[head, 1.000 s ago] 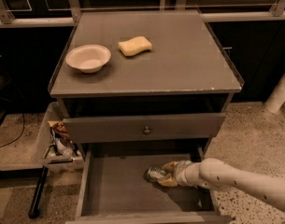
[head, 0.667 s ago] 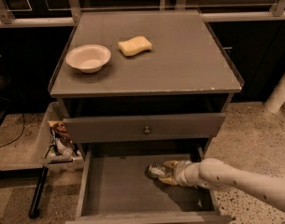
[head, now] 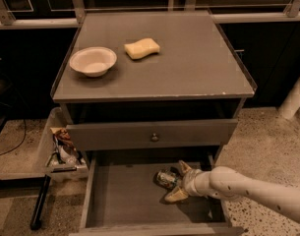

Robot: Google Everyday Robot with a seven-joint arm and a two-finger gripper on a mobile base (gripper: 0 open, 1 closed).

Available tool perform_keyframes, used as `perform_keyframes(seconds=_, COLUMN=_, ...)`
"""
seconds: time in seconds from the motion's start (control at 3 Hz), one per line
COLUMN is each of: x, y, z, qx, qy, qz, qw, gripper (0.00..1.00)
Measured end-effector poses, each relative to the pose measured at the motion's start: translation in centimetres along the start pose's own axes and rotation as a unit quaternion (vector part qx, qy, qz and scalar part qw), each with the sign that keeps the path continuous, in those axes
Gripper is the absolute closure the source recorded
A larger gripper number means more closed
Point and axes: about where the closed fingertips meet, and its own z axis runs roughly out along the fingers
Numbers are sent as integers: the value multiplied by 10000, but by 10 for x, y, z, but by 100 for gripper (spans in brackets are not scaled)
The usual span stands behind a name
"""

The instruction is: Place 7up can into middle drawer

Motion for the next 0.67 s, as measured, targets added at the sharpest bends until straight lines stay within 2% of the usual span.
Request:
perform_keyframes(seconds=0.33, x=-3, y=0, z=-11, qx=-28, qy=-43, qz=28, qw=10000, gripper=0)
perform_keyframes(seconds=0.67, x=-16, y=-1, z=-47, qx=-63, qy=-293, qz=-55, qw=9995, gripper=0)
